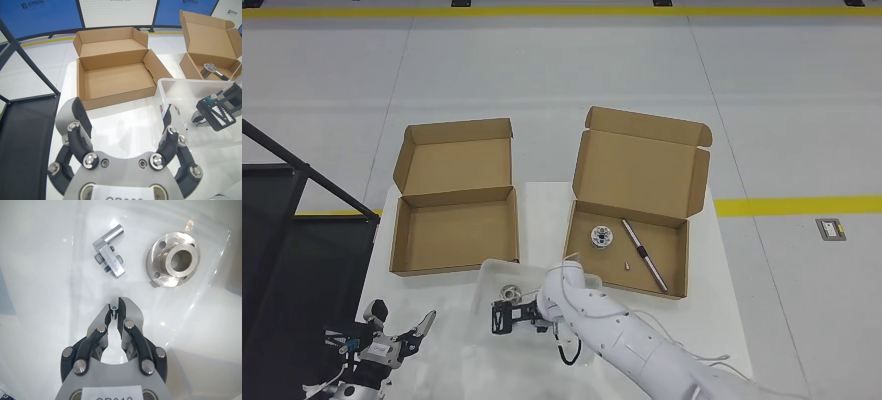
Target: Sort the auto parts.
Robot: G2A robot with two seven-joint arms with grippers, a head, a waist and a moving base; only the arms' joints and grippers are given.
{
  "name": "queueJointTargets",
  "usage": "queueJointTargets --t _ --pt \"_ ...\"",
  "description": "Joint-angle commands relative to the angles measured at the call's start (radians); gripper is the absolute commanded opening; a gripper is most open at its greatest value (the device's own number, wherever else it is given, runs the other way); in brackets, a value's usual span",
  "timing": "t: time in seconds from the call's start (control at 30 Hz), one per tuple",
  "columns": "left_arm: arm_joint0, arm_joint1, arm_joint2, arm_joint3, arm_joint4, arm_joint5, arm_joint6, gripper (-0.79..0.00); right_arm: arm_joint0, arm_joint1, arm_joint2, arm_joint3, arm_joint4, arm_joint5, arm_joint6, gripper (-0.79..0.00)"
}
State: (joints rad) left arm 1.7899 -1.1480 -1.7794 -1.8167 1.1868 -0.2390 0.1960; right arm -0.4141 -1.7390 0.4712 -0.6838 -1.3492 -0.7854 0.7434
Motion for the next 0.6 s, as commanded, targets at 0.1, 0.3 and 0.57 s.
queueJointTargets --t 0.1,0.3,0.57 --pt "0.0 0.0 0.0 0.0 0.0 0.0 0.0 0.0 0.018 0.017 0.046 -0.011 0.011 0.005 -0.067 -0.785" --pt "0.0 0.0 0.0 0.0 0.0 0.0 0.0 0.0 -0.014 0.117 0.201 -0.167 -0.024 -0.048 -0.237 -0.785" --pt "0.0 0.0 0.0 0.0 0.0 0.0 0.0 0.0 -0.426 0.302 0.7 -0.87 0.02 -0.044 -0.067 -0.785"
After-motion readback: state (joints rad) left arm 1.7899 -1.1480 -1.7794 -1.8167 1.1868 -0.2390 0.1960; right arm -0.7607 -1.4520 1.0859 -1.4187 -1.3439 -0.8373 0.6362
